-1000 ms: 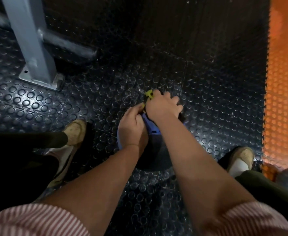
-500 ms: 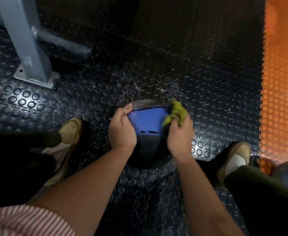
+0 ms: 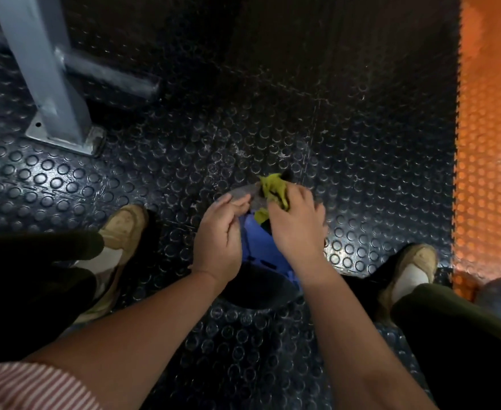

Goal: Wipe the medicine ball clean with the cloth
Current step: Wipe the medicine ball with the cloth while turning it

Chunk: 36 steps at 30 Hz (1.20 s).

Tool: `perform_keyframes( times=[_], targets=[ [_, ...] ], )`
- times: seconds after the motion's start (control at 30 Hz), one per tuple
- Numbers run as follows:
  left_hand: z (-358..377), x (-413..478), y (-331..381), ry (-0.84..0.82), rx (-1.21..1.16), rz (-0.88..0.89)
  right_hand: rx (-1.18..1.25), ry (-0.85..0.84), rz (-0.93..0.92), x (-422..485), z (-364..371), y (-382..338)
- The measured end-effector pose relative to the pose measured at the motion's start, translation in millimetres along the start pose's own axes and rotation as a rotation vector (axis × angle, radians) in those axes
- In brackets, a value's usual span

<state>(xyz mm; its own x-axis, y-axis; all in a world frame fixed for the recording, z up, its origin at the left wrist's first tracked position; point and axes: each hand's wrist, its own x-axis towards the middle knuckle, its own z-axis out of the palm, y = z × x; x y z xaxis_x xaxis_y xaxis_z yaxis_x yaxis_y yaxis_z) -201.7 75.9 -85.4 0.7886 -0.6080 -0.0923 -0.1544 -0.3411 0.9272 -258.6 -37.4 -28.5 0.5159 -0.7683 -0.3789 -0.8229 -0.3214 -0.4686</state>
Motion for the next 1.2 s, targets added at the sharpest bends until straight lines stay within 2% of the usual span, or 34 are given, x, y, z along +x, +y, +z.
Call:
perform_keyframes(
  times=[0.07,0.2,0.27,0.37,0.47,0.53,0.63,0.7,0.73,0.8,0.93,1.0,1.1,1.2],
  targets=[
    [-1,-3,0,-0.083,0.097,0.169,-0.033,-0.089,0.024,14,-2,9],
    [1,1,6,-0.265,0.173,0.462,0.631,-0.055,0.365,22,-12,42],
    [3,3,8,-0.289,0.203,0.444,0.667,-0.056,0.476,18,-13,56],
    [4,6,17,-0.201,0.243,0.249,0.590,0.062,0.502,10,-7,66],
    [13,10,39,-0.061,0.202,-0.044,0.416,0.126,0.370,2,-1,54],
    [17,16,49,0.055,0.239,-0.199,0.181,0.114,0.230,-7,4,37],
    [10,19,41,0.170,0.232,-0.266,-0.148,0.106,-0.097,-28,13,6],
    [0,19,30,0.207,0.132,-0.295,-0.136,0.066,-0.262,-32,14,0],
    [-5,18,24,0.221,0.085,-0.319,-0.096,0.030,-0.280,-29,12,1],
    [-13,16,18,0.222,0.042,-0.363,0.034,-0.003,-0.160,-17,12,14],
    [-20,9,15,0.230,0.050,-0.390,0.514,-0.122,0.349,10,19,40],
    [-18,5,16,0.201,0.074,-0.358,0.651,-0.224,0.513,22,16,48],
    [-14,-2,21,0.190,0.080,-0.372,0.713,-0.300,0.654,24,2,55],
    [-11,0,25,0.244,0.101,-0.395,0.773,-0.292,0.647,19,5,53]
  ],
)
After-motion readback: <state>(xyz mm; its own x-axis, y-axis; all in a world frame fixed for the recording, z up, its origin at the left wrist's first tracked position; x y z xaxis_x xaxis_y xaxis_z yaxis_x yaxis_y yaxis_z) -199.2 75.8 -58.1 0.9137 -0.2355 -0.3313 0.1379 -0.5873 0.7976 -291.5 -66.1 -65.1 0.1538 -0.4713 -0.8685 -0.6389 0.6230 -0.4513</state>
